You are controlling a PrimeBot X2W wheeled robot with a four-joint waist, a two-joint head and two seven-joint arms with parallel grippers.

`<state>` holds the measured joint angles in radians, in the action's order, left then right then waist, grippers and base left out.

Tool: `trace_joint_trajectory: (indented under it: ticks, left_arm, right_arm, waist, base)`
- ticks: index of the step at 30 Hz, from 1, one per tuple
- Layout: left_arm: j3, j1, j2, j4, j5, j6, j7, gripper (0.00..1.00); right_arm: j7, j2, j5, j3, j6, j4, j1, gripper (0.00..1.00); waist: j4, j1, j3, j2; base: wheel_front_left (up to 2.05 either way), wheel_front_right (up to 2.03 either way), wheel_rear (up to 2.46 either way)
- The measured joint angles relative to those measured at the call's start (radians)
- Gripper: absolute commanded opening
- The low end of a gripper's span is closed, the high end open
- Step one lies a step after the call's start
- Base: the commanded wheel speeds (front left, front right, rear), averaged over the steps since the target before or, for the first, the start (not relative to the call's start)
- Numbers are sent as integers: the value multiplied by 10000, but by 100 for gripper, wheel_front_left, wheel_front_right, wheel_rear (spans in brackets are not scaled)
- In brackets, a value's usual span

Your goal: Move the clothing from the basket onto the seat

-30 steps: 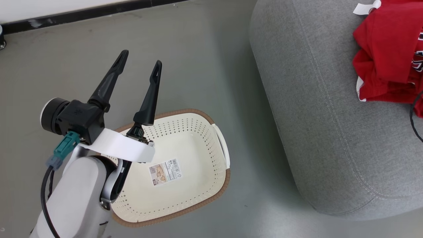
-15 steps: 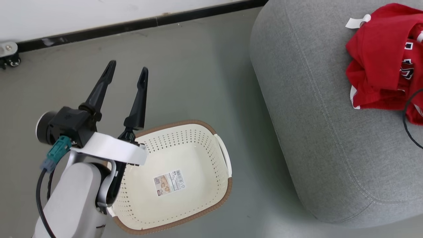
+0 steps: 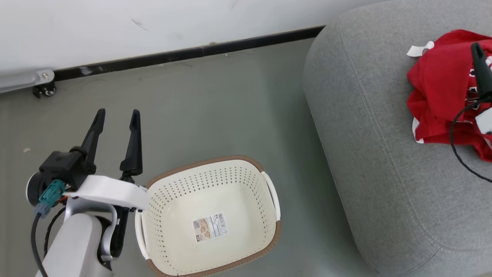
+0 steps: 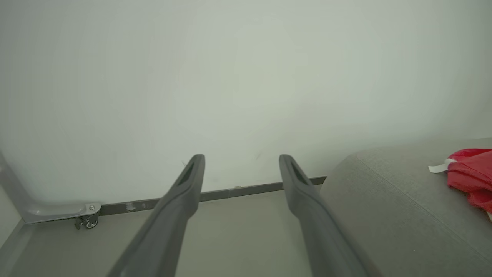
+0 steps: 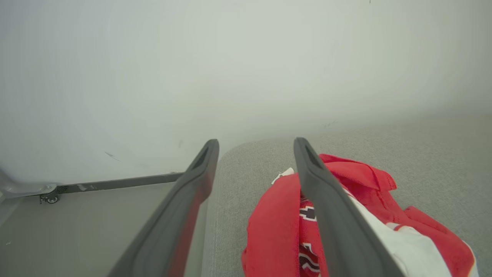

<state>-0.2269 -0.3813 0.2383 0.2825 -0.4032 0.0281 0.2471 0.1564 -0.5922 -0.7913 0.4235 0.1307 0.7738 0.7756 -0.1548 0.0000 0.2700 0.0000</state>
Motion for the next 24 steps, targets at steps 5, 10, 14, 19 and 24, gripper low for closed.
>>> trace_joint_trajectory:
  ticks: [5,10,14,19,24]
  left_arm:
    - [416,323,-104,36,2,255,2,100]
    - [725,372,-282,-107,4,368,12,100]
    - [918,756,-360,-132,15,516,19,100]
    - [1030,1083,-527,-130,115,546,84,100]
    - [1062,1456,-614,-50,136,554,84,100]
  right_arm:
    - [313,169,165,36,0,-128,-357,100]
    - [470,278,453,61,0,-171,-606,100]
    - [564,481,583,69,0,-278,-825,100]
    - [702,713,798,125,0,-550,-1203,100]
    - [757,951,1020,148,0,-746,-1608,100]
  waist:
    - [208,0,-328,0]
    - [379,0,-596,0]
    - [547,0,-866,0]
    - [748,0,-1209,0]
    - [934,0,-1544,0]
  base:
    - [0,0,0]
    - [0,0,0]
    - [0,0,0]
    - [0,0,0]
    - [0,0,0]
